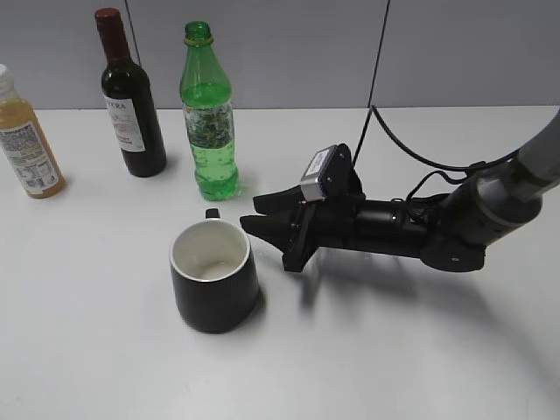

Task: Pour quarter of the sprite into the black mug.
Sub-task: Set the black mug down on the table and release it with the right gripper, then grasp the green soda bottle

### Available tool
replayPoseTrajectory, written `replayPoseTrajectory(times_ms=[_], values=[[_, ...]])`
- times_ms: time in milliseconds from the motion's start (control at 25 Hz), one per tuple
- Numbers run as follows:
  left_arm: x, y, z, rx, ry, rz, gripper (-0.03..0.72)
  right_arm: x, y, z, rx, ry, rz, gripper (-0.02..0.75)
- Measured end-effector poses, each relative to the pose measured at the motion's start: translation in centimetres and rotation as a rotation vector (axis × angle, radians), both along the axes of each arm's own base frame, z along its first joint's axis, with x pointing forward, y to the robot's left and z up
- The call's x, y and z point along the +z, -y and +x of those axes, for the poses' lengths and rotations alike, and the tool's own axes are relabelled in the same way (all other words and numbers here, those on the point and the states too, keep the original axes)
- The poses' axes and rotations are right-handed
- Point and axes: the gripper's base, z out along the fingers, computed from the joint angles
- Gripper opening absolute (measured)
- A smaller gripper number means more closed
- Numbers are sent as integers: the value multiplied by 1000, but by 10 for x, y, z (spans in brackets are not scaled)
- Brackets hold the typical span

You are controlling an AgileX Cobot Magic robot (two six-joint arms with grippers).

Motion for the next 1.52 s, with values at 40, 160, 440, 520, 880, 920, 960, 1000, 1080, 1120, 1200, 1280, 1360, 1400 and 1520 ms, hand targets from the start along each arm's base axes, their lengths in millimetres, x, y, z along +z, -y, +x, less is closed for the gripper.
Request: replayPoseTrajectory(times_ms=[40,160,440,520,880,920,960,1000,1080,1120,1200,1280,1360,1400,1520], values=[[0,0,0,0,0,0,237,0,4,1,-10,-3,-1,325],[0,0,0,0,0,0,237,2,14,2,-34,-10,-4,325],[0,0,0,0,0,0,237,25,32,8,-101,19,-57,326],[0,0,0,0,0,0,237,33,34,11,-127,31,-108,326],[0,0,0,0,0,0,237,79,53,28,-415,-4,-221,328],[0,0,0,0,0,0,237,84,56,30,-463,-19,-236,328],[0,0,0,0,0,0,237,89,59,33,-507,-33,-259,328],[0,0,0,0,0,0,237,94,62,36,-543,-45,-280,328],[0,0,0,0,0,0,237,102,69,42,-626,-84,-353,328],[0,0,0,0,0,0,237,107,72,46,-673,-108,-379,328],[0,0,0,0,0,0,237,116,81,51,-778,-188,-467,328],[0,0,0,0,0,0,237,127,88,56,-859,-266,-541,328],[0,0,0,0,0,0,237,135,92,58,-887,-339,-638,328],[0,0,0,0,0,0,237,141,92,59,-891,-374,-654,328],[0,0,0,0,0,0,237,157,93,59,-861,-487,-741,328]])
